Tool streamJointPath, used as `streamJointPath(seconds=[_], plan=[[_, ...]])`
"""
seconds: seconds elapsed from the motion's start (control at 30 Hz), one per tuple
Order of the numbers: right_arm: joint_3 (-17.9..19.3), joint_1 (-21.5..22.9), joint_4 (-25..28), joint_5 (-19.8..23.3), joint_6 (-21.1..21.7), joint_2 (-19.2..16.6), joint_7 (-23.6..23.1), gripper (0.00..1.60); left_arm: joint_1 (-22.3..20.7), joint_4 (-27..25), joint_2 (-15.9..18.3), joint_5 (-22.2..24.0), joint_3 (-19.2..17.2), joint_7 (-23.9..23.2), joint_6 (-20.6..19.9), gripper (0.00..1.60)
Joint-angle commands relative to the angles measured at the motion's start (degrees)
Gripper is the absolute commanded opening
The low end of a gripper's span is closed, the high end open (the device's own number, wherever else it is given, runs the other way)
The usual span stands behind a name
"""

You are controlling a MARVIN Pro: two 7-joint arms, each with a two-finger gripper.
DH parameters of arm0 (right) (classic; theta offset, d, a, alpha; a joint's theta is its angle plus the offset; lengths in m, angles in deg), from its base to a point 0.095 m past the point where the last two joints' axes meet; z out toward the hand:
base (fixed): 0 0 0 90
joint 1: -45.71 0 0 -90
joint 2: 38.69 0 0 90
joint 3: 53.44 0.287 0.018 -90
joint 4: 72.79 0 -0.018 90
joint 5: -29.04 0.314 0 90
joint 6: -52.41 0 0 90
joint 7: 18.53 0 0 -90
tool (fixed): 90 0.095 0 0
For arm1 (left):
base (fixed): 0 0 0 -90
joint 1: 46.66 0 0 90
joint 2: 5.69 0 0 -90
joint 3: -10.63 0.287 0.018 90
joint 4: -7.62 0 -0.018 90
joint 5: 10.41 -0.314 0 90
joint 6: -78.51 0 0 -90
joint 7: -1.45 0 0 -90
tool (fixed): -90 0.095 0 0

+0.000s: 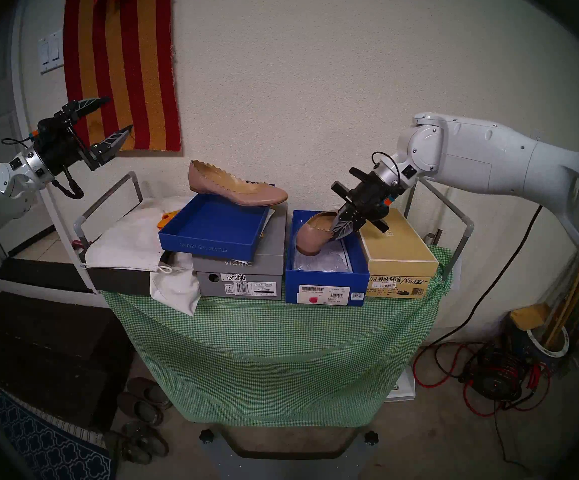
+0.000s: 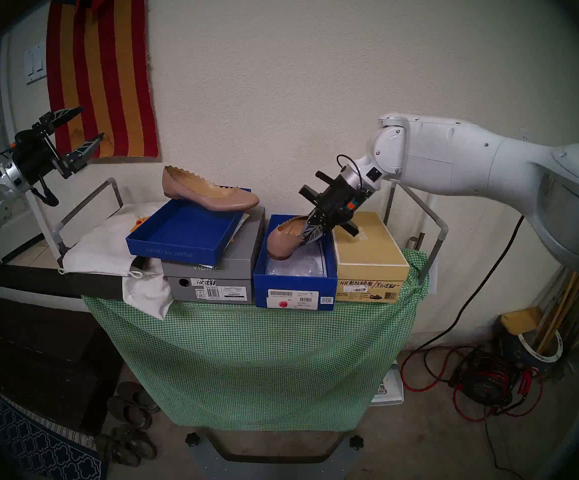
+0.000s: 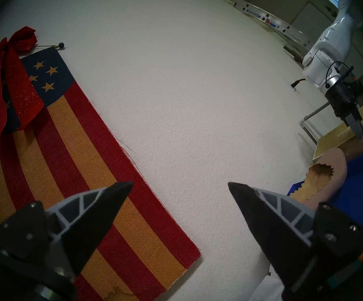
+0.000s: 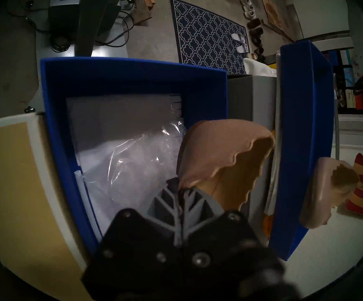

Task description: Put shoes into shoe box

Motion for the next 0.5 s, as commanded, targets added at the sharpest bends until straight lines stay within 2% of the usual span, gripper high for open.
streamJointPath(seconds=[0.0, 0.23, 0.43, 0.47], plan=[[-3.0, -3.9, -7.0, -0.9, 0.1, 6.5, -2.7, 0.00, -0.2, 0.0, -0.1, 0.1, -0.2, 0.1, 0.0, 1.60], [-4.5, -6.6, -13.0, -1.8, 0.1, 9.2, -0.8, 0.00, -0.1, 0.0, -0.1, 0.1, -0.2, 0.1, 0.0, 1.60], [-5.7, -9.5, -17.9, -2.1, 0.1, 12.5, -1.1, 0.00, -0.1, 0.0, -0.1, 0.1, -0.2, 0.1, 0.0, 1.60], [-5.8, -9.6, -18.4, -2.1, 0.1, 12.8, -1.2, 0.25, -0.1, 0.0, -0.1, 0.1, -0.2, 0.1, 0.0, 1.60]])
